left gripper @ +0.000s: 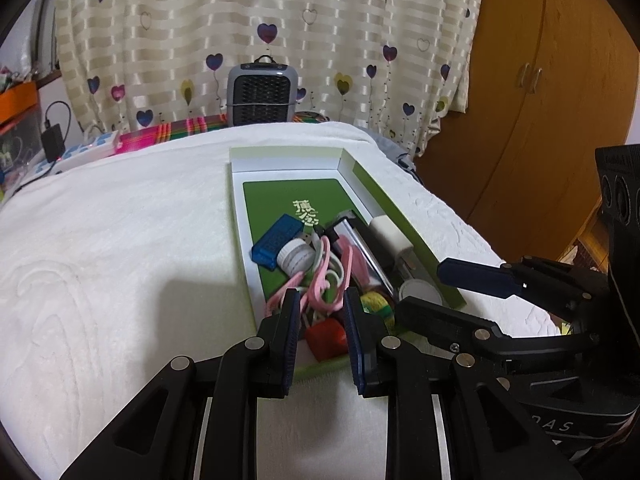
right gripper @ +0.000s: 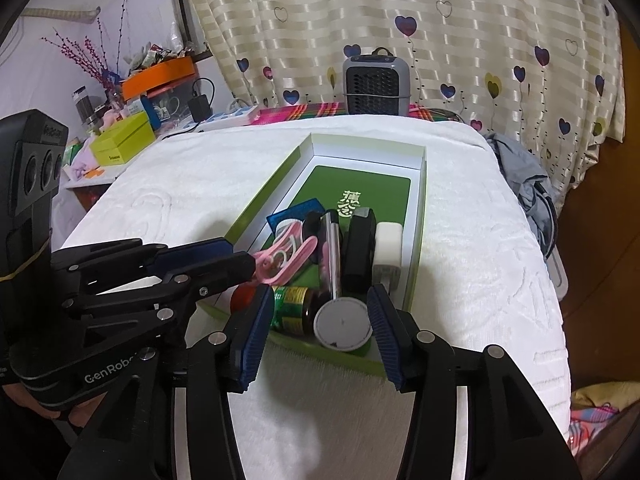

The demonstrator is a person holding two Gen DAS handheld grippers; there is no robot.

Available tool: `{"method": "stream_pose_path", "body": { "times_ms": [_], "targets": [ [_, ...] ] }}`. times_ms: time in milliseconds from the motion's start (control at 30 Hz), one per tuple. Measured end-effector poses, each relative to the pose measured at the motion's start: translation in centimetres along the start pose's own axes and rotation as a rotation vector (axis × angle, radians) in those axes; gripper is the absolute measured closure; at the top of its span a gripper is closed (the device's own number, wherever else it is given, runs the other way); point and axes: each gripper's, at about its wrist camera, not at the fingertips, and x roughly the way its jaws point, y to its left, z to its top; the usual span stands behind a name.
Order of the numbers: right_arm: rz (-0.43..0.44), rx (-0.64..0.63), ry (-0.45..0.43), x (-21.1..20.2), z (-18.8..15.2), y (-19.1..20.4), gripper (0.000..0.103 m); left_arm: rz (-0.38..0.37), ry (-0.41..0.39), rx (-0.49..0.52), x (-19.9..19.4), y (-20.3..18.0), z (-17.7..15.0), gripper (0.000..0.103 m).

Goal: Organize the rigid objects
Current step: 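Withdraw both grippers from the box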

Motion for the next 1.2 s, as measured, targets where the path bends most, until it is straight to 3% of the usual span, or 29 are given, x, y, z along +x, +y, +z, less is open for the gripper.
{"method": "stream_pose_path", "body": {
  "times_ms": [500,1200],
  "targets": [
    [-0.011,-0.003,-0.005,-1.6,-2.0,1.1,0.053,0.049,-0.004,0.005,-1.9,-0.8,-2.2,0.082],
    [-0.043,-0.004,0.075,1.2,-4.3,1.4,0.044,0.168,0.114,-0.018,1.0,0.2,-4.5,0.082]
  ]
}}
